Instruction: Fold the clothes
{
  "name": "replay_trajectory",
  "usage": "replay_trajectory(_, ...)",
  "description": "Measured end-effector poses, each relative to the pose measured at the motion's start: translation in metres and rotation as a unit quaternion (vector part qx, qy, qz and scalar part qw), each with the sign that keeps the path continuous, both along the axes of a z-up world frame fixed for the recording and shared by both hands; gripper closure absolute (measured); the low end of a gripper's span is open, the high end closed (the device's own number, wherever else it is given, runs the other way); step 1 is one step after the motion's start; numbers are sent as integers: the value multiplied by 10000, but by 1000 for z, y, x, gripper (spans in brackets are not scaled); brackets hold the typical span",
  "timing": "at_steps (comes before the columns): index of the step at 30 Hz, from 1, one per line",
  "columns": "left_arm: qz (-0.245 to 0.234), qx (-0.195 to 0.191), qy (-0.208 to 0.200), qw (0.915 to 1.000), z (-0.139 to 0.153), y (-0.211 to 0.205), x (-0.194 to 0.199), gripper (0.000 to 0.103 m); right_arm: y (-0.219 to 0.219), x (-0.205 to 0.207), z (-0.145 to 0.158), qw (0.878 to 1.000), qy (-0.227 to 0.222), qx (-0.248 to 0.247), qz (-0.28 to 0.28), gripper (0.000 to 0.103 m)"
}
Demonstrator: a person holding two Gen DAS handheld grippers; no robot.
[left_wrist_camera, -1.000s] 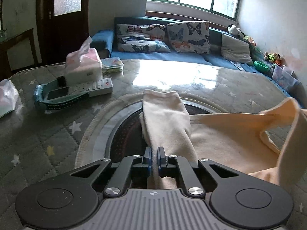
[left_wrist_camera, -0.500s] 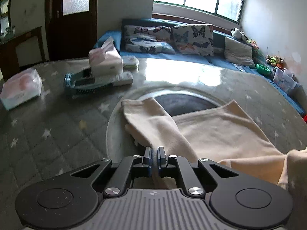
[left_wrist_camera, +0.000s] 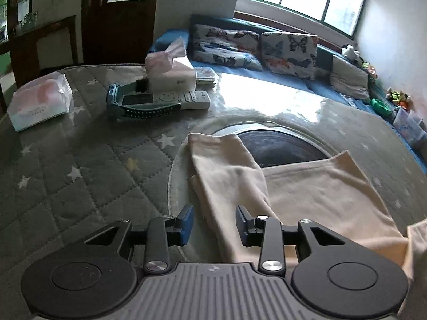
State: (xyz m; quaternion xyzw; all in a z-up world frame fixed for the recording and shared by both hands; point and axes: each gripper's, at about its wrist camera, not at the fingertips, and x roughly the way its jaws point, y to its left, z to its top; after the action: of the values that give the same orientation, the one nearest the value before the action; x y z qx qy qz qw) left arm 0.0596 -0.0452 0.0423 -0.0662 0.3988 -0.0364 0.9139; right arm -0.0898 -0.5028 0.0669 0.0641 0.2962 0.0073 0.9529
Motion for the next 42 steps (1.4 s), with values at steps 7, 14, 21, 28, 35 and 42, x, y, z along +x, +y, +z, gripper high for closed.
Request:
replay_trajectory(7, 115, 89, 51, 9999, -17, -4, 34, 67, 26, 37, -9, 9988, 217, -92, 435, 92)
replay_trajectory(14, 248, 56, -26, 9997, -19, -1, 60, 67, 54, 83, -20, 9955, 406, -105, 853, 87)
replay_trajectory(21, 275, 42, -81, 9996, -23, -3, 72, 98, 80, 129, -36, 9905, 616, -56, 1230, 87)
replay_trajectory(28, 343, -137, -597, 9975, 6, 7, 45, 99, 96, 173, -51, 9882, 762, -148, 1320, 84)
replay_trajectory(35, 392, -163, -1044, 9936, 40, 26, 6, 100, 112, 200, -67, 9867, 819, -159, 1395, 69)
replay_trajectory(42, 910, -184, -1052, 9901, 50, 74, -51, 100, 116, 214, -68, 9886, 755, -174, 1293, 99)
